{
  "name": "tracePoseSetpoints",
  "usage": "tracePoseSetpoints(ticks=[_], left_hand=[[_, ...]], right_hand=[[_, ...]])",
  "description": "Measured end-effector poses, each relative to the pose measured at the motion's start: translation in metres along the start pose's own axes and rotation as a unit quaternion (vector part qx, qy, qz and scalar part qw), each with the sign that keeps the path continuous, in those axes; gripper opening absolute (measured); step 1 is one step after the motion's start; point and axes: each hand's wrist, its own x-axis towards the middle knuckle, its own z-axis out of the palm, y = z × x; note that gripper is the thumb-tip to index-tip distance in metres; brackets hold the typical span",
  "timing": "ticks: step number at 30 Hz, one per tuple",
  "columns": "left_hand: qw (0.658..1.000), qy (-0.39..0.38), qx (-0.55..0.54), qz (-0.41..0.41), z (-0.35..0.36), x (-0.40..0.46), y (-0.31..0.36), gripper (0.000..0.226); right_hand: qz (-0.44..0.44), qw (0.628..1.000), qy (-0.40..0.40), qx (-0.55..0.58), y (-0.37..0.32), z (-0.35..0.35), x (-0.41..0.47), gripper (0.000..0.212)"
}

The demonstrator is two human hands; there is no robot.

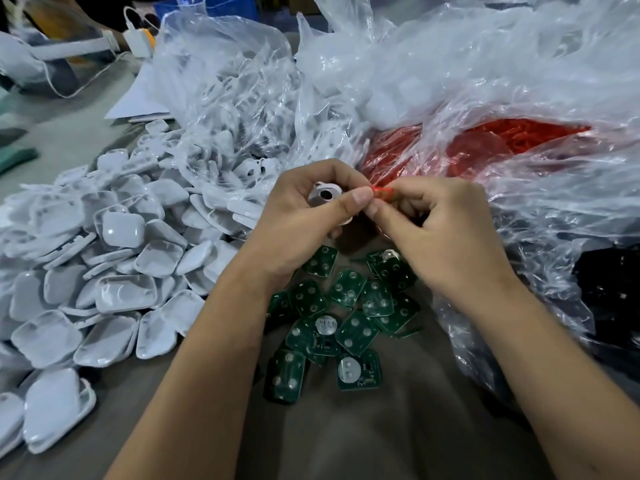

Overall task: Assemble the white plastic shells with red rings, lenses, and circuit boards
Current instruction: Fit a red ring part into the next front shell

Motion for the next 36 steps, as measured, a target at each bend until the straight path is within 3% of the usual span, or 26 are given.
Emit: tracePoseSetpoints(ticks=[3,8,12,14,16,20,26,34,36], left_hand=[[0.999,0.032,-0.029,-0.031,0.006,0.000,-0.002,0.008],[0.984,0.047,-0.160,-0.068,0.025,0.001,-0.006,0.015],[0.918,0.083,-0.368,-0.124,0.034,0.002,-0.005,0.003],[0.898,0.098,-0.405,-0.138,0.040,0.002,-0.007,0.006],[0.902,0.103,-0.396,-0.140,0.046,0.002,-0.010,0.006],[0.921,0.102,-0.349,-0.142,0.050,0.001,-0.011,0.004],[0.930,0.111,-0.320,-0.141,0.052,0.000,-0.011,0.011],[0.885,0.144,-0.403,-0.183,0.045,0.001,0.000,0.027],[0.916,0.163,-0.330,-0.158,0.047,0.000,-0.002,0.023]], right_hand=[[0.034,0.991,0.047,0.119,-0.001,-0.002,0.001,0.009],[0.113,0.961,0.081,0.240,0.000,-0.001,0.002,0.007],[0.204,0.909,0.064,0.357,0.003,0.006,0.001,0.019],[0.200,0.910,0.057,0.359,0.002,0.010,0.000,0.014],[0.171,0.915,0.062,0.361,-0.001,0.012,-0.001,0.006],[0.165,0.903,0.114,0.380,0.002,0.012,0.001,0.010],[0.160,0.917,0.124,0.345,0.003,0.012,0.000,0.011],[0.188,0.901,0.145,0.362,0.007,0.001,0.005,0.015],[0.191,0.906,0.137,0.352,0.009,0.000,0.005,0.013]])
